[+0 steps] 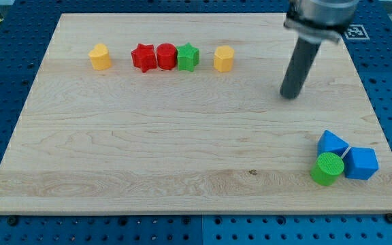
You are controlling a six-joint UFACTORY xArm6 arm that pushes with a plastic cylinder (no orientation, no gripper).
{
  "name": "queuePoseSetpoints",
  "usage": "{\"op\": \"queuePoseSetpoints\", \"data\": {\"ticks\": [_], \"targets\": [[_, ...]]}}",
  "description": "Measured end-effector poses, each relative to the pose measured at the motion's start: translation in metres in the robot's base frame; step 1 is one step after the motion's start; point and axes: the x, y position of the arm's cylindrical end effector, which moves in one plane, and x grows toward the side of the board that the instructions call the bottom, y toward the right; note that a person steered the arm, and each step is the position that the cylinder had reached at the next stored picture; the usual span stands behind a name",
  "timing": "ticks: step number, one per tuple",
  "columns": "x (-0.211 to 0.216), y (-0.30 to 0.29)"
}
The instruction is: Slide the yellow hexagon towards center right
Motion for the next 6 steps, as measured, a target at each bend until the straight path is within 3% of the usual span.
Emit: {"op": "queuePoseSetpoints", "data": {"ticks": [1,2,3,6], "targets": [[-0.092,0.002],[-0.128,-0.06],[-0.112,-0.121],[-0.018,-0.126]]}}
